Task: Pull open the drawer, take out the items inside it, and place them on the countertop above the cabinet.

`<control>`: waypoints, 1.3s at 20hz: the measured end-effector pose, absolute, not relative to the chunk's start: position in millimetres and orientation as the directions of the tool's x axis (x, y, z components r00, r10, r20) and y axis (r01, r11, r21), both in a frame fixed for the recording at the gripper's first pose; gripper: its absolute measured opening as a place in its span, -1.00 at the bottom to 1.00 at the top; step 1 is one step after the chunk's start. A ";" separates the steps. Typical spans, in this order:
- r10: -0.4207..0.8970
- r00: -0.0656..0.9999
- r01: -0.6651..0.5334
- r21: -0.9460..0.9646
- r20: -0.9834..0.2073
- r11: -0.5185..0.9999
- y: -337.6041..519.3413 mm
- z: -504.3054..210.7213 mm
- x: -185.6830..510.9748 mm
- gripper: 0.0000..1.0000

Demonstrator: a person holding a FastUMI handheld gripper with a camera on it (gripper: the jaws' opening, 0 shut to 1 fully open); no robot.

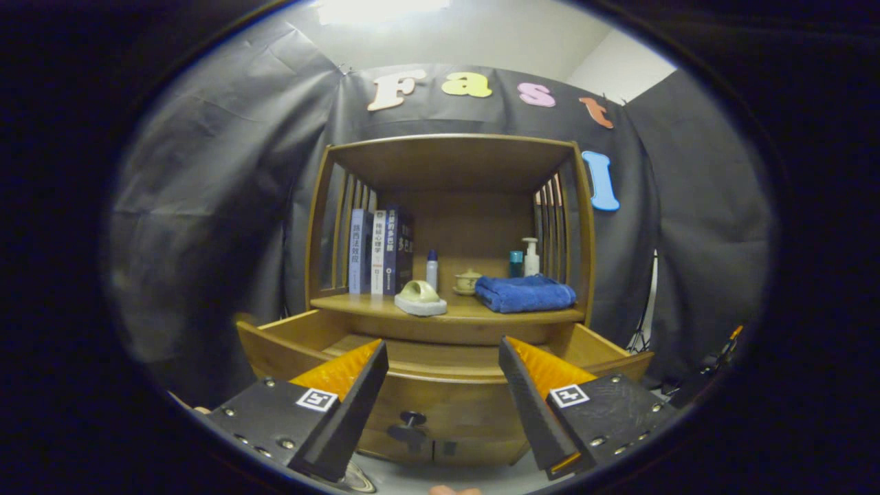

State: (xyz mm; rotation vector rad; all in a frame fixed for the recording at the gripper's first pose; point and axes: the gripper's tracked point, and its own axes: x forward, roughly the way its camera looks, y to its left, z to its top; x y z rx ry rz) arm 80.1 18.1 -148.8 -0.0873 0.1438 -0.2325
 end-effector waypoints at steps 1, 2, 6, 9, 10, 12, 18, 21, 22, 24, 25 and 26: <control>-0.244 0.957 0.231 -0.095 -0.159 0.968 13.7 -157.1 80.5 0.93; -0.245 0.952 0.233 -0.083 -0.186 0.969 12.9 -163.9 80.8 0.93; -0.260 0.928 0.251 -0.069 -0.267 0.966 5.1 -186.1 82.4 0.93; -0.268 0.917 0.258 -0.070 -0.295 0.963 0.6 -194.8 85.7 0.93; -0.271 0.912 0.259 -0.080 -0.307 0.963 -0.4 -198.4 84.1 0.93; -0.276 0.915 0.259 -0.096 -0.294 0.961 -0.1 -195.4 86.3 0.95; -0.311 0.905 0.270 -0.173 -0.289 0.947 -1.3 -199.1 86.9 0.93; -0.335 0.897 0.281 -0.212 -0.288 0.936 -4.5 -201.3 89.7 0.93; -0.343 0.894 0.287 -0.220 -0.288 0.932 -6.4 -201.4 91.2 0.93; -0.349 0.891 0.297 -0.206 -0.291 0.932 -9.7 -201.8 95.1 0.93; -0.343 0.892 0.296 -0.195 -0.293 0.935 -10.1 -202.2 97.0 0.93; -0.341 0.894 0.296 -0.187 -0.290 0.937 -10.8 -201.4 97.6 0.95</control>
